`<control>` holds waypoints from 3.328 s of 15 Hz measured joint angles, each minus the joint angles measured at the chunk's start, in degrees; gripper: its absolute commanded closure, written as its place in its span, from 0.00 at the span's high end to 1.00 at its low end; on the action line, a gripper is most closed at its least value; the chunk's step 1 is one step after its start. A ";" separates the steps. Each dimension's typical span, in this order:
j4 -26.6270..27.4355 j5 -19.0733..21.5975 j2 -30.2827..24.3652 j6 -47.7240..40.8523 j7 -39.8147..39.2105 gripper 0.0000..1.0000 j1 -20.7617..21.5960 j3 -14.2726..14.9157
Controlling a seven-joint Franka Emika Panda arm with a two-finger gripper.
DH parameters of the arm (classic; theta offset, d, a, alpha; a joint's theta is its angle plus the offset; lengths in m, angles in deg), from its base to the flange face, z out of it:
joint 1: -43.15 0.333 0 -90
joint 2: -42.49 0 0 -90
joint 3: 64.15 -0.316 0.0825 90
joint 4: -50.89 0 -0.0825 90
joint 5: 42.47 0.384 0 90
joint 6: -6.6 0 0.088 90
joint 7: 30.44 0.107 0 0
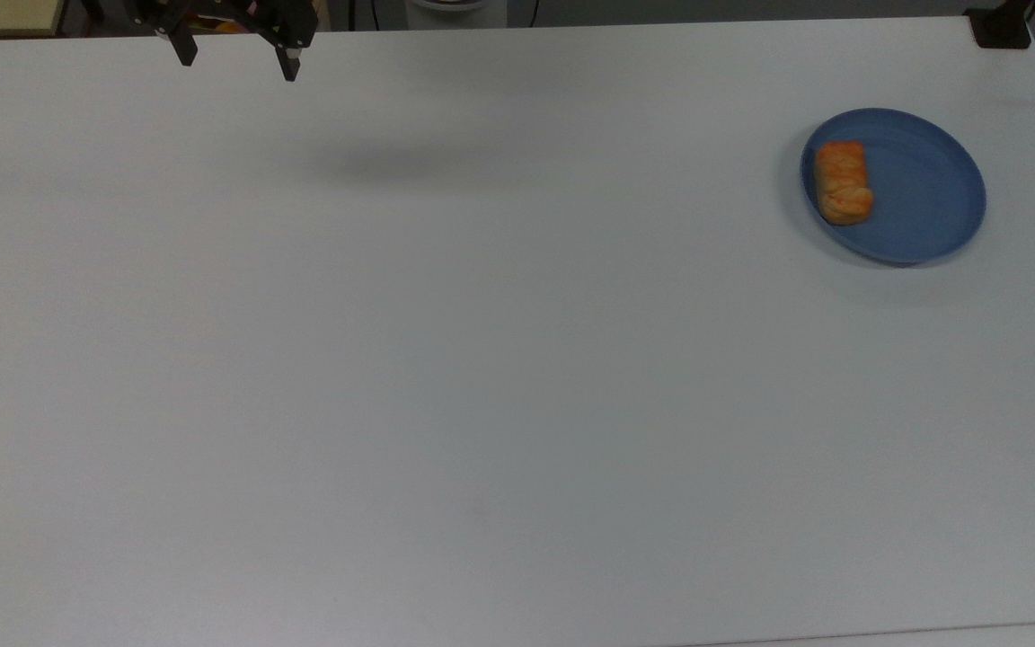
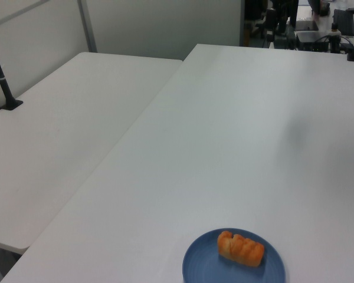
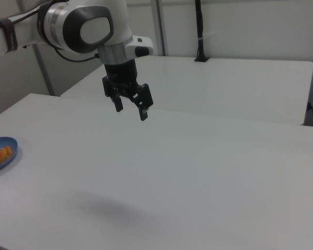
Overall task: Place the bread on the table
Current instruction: 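Move the gripper over the blue plate and lower onto the orange bread roll, then close the gripper on the bread roll and lift it off the plate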
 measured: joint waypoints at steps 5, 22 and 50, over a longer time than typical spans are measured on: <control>-1.06 8.16 -0.06 0.00 0.00 1.00 2.46 0.39; -5.93 -1.61 14.30 9.42 41.71 1.00 22.19 -30.53; -8.08 -13.43 24.61 18.34 48.57 0.00 27.75 -32.76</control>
